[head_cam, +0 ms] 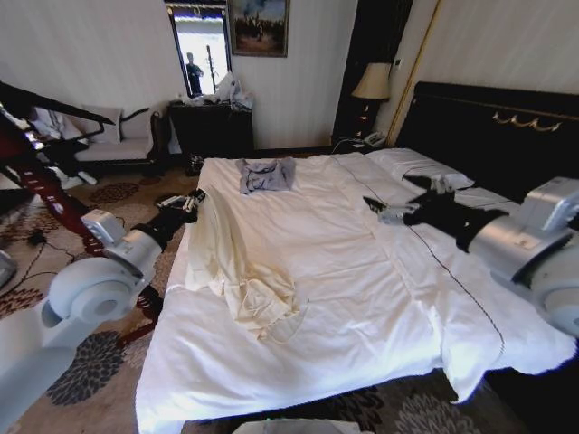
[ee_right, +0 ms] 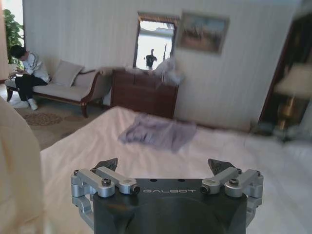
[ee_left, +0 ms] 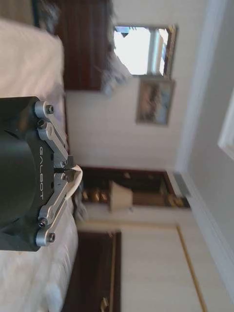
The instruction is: Pick up the clothes from the bed and hang them on the clothes hanger.
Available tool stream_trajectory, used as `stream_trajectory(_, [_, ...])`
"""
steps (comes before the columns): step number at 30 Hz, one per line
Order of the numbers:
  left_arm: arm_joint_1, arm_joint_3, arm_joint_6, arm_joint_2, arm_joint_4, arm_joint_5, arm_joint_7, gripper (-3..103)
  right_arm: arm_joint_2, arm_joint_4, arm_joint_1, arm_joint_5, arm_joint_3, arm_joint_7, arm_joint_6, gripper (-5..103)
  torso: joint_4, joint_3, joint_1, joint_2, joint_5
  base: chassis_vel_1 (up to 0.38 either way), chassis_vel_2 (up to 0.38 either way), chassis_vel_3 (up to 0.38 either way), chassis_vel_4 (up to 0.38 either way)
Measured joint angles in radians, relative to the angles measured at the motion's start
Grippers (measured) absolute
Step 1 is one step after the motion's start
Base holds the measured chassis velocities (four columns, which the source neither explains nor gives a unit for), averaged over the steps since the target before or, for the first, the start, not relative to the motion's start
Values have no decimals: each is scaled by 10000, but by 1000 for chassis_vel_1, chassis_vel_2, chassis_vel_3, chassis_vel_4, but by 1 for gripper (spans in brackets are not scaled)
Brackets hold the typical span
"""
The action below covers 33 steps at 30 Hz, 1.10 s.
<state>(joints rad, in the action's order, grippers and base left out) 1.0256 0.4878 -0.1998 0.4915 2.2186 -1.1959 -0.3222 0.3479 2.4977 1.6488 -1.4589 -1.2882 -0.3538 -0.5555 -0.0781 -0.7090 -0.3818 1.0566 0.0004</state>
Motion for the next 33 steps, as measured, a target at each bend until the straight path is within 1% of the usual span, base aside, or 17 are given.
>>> stream_trajectory(1, [21, -74, -17, 103, -302, 128, -7, -3, 203, -10, -30, 139, 357, 62, -1, 100, 0, 0, -1, 0, 1, 0, 0, 0, 0])
stream_trajectory(2, [40, -182, -44, 225, -613, 323, -5, 2, 340, -66, -62, 357, 695, 217, 3, 100, 2, 0, 0, 0, -2, 0, 0, 0, 0])
stream_trajectory(4, [47, -298, -61, 366, -932, 533, -46, 2, 432, -157, -76, 649, 1026, 415, 38, 100, 5, 0, 0, 0, -6, 0, 0, 0, 0])
stream_trajectory(7, [40, -645, -110, 818, -1718, 1076, -171, 18, 526, -409, -86, 1656, 2032, 947, 138, 100, 4, 0, 0, 0, -6, 0, 0, 0, 0])
stream_trajectory(9, [29, -729, -130, 954, -1936, 1210, -243, 18, 545, -521, -105, 2019, 2400, 1077, 180, 100, 4, -1, 0, 0, -8, 0, 0, 0, 0])
stream_trajectory(13, [81, -912, -287, 1422, -2748, 1586, -473, 40, 733, -1358, -505, 4369, 4653, 2110, 712, 100, 3, -1, -1, -1, -7, 0, 0, 0, 0])
stream_trajectory(14, [81, -912, -287, 1422, -2748, 1586, -473, 40, 733, -1358, -505, 4369, 4653, 2110, 712, 100, 3, -1, -1, -1, -7, 0, 0, 0, 0])
stream_trajectory(15, [122, -917, -288, 1447, -2780, 1595, -458, 45, 796, -1522, -680, 4693, 5241, 2385, 874, 100, 6, -1, -1, -1, -1, 0, 0, 0, 0])
stream_trajectory(16, [137, -920, -289, 1452, -2780, 1594, -435, 45, 824, -1591, -771, 4781, 5492, 2490, 951, 100, 5, -1, -1, -1, -2, 0, 0, 0, 0])
stream_trajectory(18, [304, -857, -289, 1441, -2665, 1588, -372, 57, 1032, -1867, -1471, 4947, 6853, 2888, 1169, 100, -1, -1, 0, -1, -8, 0, 0, 0, 0])
stream_trajectory(19, [304, -857, -289, 1441, -2665, 1588, -372, 57, 1032, -1867, -1471, 4947, 6853, 2888, 1169, 100, -1, -1, 0, -1, -8, 0, 0, 0, 0])
stream_trajectory(22, [590, -685, -274, 1340, -2442, 1581, -359, 68, 1570, -2280, -2845, 4967, 8819, 3132, 1273, 100, 4, 0, 0, -1, -7, 0, 0, 0, 0])
stream_trajectory(23, [698, -635, -273, 1291, -2340, 1576, -366, 74, 1929, -2534, -3617, 4986, 9856, 3216, 1283, 100, 4, -1, 0, -2, 1, 0, 0, 0, 0])
stream_trajectory(24, [698, -635, -273, 1291, -2340, 1576, -366, 74, 1929, -2534, -3617, 4986, 9856, 3216, 1283, 100, 4, -1, 0, -2, 1, 0, 0, 0, 0])
stream_trajectory(26, [822, -586, -267, 1230, -2105, 1568, -404, 84, 2703, -3084, -5086, 4989, 11456, 3319, 1278, 100, 8, -1, -1, -2, -6, 0, 0, 0, 0])
stream_trajectory(28, [855, -586, -265, 1217, -2041, 1570, -444, 94, 3294, -3524, -5891, 4940, 12369, 3339, 1199, 100, 7, -2, -1, -2, -5, 0, 0, 0, 0])
stream_trajectory(33, [853, -587, -260, 1183, -2036, 1557, -466, 100, 4010, -4228, -6578, 5085, 13426, 3342, 1119, 100, 6, -2, -1, -2, -5, 0, 0, 0, 0])
